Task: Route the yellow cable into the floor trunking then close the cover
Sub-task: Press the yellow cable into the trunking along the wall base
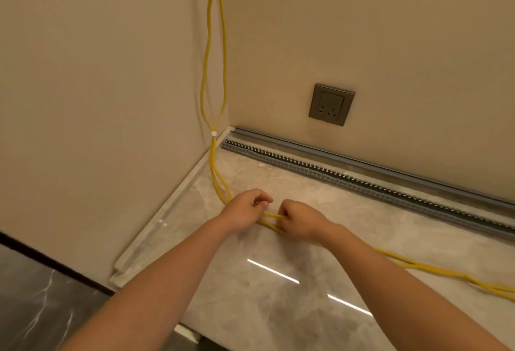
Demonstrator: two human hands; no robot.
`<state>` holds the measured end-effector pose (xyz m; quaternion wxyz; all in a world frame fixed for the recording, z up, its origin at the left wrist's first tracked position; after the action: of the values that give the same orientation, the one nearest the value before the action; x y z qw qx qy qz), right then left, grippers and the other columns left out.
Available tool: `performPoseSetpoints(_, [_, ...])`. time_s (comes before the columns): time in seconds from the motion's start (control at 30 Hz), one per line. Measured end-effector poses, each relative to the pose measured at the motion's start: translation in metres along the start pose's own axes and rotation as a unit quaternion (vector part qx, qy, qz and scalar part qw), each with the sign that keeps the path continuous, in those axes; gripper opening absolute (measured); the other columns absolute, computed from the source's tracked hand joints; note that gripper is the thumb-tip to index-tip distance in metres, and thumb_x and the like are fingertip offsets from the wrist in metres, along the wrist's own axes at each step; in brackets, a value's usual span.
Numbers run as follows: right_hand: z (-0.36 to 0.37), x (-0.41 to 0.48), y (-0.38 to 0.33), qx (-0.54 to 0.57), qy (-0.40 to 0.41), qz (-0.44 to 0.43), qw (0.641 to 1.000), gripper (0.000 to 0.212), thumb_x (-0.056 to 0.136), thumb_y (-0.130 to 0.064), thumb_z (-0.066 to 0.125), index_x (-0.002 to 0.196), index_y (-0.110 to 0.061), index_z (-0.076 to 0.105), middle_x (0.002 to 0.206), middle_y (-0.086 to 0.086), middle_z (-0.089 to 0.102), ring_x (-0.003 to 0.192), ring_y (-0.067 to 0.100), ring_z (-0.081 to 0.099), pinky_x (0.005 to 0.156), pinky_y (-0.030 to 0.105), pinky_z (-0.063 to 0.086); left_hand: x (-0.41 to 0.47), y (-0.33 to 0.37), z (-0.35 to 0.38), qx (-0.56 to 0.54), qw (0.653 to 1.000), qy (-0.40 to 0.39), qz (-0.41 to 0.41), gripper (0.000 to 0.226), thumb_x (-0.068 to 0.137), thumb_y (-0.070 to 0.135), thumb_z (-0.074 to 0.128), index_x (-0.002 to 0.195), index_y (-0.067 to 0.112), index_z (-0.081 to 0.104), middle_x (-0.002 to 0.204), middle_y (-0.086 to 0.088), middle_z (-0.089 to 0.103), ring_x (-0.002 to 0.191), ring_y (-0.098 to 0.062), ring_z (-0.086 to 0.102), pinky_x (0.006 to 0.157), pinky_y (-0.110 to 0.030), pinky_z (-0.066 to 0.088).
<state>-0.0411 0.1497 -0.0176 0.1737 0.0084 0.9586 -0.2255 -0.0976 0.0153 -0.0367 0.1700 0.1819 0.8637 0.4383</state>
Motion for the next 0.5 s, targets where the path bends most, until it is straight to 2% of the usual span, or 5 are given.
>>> performPoseSetpoints(0.13, [-0.006,0.0,0.011,0.034,0.0,0.035,0.999,0.01,0.09,-0.023,0.049,0.096,-0.016,0.052,0.1,0.01,0.067,0.09,0.029,0.062,0.076,0.037,0.049,0.008,0.008,0.004,0.093,0.994,-0.058,0.03,0.017,0.095,0.024,0.055,0.103,0.021,0.07,0.104,0.001,0.07,0.096,-0.016,0.063,0.086,-0.031,0.049])
performPoseSetpoints(0.2, [-0.005,-0.001,0.016,0.062,-0.027,0.052,0.996,0.004,0.087,-0.023,0.055,0.087,-0.02,0.053,0.092,0.008,0.069,0.088,0.029,0.066,0.08,0.04,0.054,0.01,0.009,0.004,0.108,0.99,-0.085,0.036,0.017,0.094,0.025,0.057,0.102,0.02,0.071,0.103,-0.001,0.071,0.095,-0.016,0.063,0.084,-0.032,0.05])
performPoseSetpoints(0.23, [-0.005,-0.002,0.018,0.076,-0.039,0.056,0.995,0.007,0.084,-0.026,0.061,0.081,-0.023,0.054,0.087,0.005,0.069,0.084,0.026,0.066,0.08,0.04,0.055,0.011,0.008,0.003,0.107,0.989,-0.094,0.041,0.016,0.093,0.024,0.059,0.102,0.019,0.071,0.102,-0.002,0.071,0.092,-0.015,0.063,0.081,-0.029,0.05])
performPoseSetpoints(0.37, [0.0,-0.007,0.019,0.025,-0.051,0.041,0.998,0.028,0.064,-0.041,0.078,0.082,-0.023,0.069,0.084,-0.002,0.069,0.078,0.018,0.064,0.074,0.037,0.054,0.013,0.003,0.002,0.092,0.988,-0.112,0.05,0.014,0.089,0.014,0.066,0.102,0.013,0.072,0.1,-0.004,0.073,0.082,-0.007,0.059,0.068,-0.012,0.045])
performPoseSetpoints(0.5, [0.005,-0.007,0.013,-0.028,-0.034,0.026,0.999,0.021,0.067,-0.037,0.073,0.082,-0.023,0.072,0.078,-0.003,0.067,0.074,0.017,0.062,0.06,0.029,0.047,0.013,0.002,0.003,0.106,0.985,-0.119,0.06,0.013,0.086,0.017,0.069,0.098,0.017,0.073,0.097,-0.001,0.072,0.081,-0.008,0.059,0.071,-0.018,0.046])
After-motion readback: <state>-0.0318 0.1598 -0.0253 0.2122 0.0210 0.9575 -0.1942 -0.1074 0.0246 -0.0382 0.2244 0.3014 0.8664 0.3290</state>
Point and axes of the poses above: each hand's wrist, its own x-axis towards the middle knuckle, its own z-axis out of the palm, y = z × x, the point moved 5 cm from there along x, towards the middle knuckle
